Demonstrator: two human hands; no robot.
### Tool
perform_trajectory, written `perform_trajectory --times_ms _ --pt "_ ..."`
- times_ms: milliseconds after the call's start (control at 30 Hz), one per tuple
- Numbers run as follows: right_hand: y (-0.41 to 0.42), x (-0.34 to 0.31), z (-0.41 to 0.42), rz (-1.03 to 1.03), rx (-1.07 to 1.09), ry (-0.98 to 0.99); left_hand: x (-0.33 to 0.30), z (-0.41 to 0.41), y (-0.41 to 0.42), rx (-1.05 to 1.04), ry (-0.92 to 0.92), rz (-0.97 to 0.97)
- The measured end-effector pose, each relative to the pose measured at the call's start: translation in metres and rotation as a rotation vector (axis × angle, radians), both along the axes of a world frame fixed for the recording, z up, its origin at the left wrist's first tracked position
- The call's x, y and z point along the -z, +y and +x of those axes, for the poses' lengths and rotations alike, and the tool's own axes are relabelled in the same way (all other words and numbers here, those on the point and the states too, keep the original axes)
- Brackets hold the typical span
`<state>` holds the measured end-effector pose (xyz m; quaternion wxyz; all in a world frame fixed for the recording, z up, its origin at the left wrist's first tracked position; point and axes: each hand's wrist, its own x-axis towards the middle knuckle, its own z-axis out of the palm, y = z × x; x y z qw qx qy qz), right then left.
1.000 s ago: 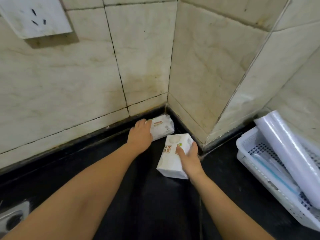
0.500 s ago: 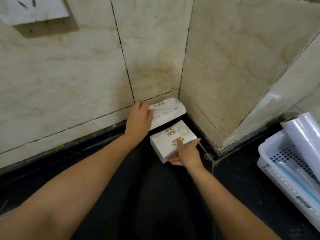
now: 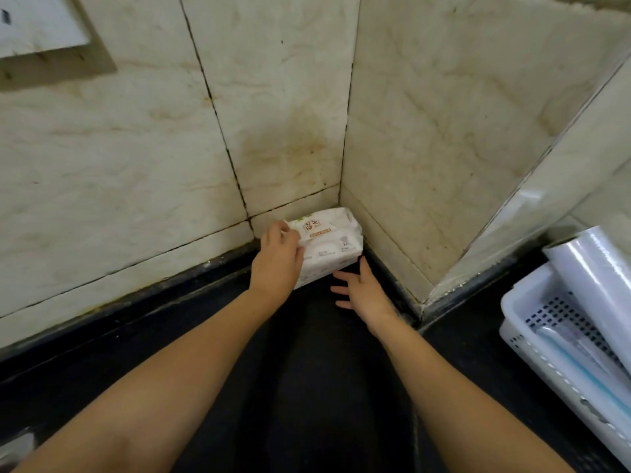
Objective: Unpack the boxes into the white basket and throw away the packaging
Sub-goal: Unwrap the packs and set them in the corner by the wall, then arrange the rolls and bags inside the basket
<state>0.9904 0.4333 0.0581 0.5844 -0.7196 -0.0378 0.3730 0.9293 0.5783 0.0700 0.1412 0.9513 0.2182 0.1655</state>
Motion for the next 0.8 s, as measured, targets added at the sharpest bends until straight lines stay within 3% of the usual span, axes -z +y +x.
perform_trajectory --times_ms 233,433,633,800 --pt "0.005 -0.011 0.005 -0.002 -0.098 -0.151 -0.014 0.024 -0.007 -0.151 0.071 -0.041" --pt "0.018 -0.028 0.015 -0.154 -0.195 -0.133 -0.016 0.015 -0.005 -0.168 0.109 -0.084" --pt "-0.037 -0.056 -0.013 -0.115 -0.162 -0.157 -0.039 -0.013 -0.012 0.035 -0.023 -0.074" --pt "-0.142 -0.082 -0.031 -0.12 -0.139 -0.319 -0.055 -0.033 -0.076 0.41 -0.12 0.029"
